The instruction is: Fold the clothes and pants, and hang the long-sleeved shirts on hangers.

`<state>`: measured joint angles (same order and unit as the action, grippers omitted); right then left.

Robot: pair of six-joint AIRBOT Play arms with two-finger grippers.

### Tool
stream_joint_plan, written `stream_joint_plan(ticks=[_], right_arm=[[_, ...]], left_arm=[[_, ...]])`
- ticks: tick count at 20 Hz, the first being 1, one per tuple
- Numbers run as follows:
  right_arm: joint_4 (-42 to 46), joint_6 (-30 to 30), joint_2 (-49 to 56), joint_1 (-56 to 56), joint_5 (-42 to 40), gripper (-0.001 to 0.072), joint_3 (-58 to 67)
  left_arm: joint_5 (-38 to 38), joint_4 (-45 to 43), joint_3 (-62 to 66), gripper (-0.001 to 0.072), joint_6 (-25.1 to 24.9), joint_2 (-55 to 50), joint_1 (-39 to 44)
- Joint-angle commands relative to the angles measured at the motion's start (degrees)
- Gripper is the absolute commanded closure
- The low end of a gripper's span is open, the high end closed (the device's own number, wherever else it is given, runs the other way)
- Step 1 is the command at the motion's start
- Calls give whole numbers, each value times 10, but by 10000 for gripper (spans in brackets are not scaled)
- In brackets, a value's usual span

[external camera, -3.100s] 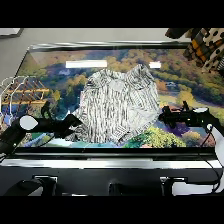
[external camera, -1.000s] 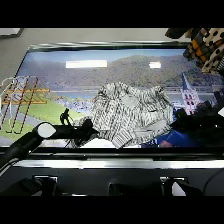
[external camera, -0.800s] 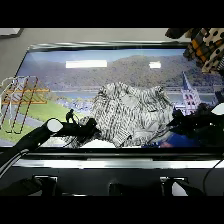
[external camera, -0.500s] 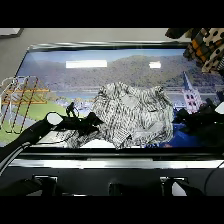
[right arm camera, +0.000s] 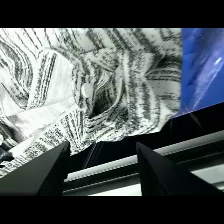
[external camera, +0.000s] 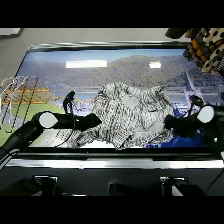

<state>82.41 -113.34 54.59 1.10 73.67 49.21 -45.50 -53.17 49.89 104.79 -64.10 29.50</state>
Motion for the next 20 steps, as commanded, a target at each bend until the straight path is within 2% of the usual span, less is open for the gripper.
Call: stream_joint_plan(ticks=[1, 2, 4, 6, 7, 13, 20], right_arm=[[23, -41, 21, -46, -69, 226, -51], [29, -44, 31, -46, -86, 231, -57], [38, -43, 52, -46, -113, 403, -59], [37, -45, 65, -46, -126, 632, -59], [36, -45, 65, -46, -126, 668, -59], [34, -45, 65, -46, -101, 670, -59], [3, -46, 65, -46, -101, 670, -59]], left_arm=[[-2, -38, 2, 229, 2, 6, 55], [-2, -50, 2, 229, 11, 5, 77], [-2, -96, 2, 229, 62, 2, 122], [-2, -133, 3, 229, 89, -7, 163], [-4, -151, 5, 229, 98, -16, 182], [-92, -327, 138, 229, 112, -141, 284], [-135, -405, 221, 229, 119, -254, 340]])
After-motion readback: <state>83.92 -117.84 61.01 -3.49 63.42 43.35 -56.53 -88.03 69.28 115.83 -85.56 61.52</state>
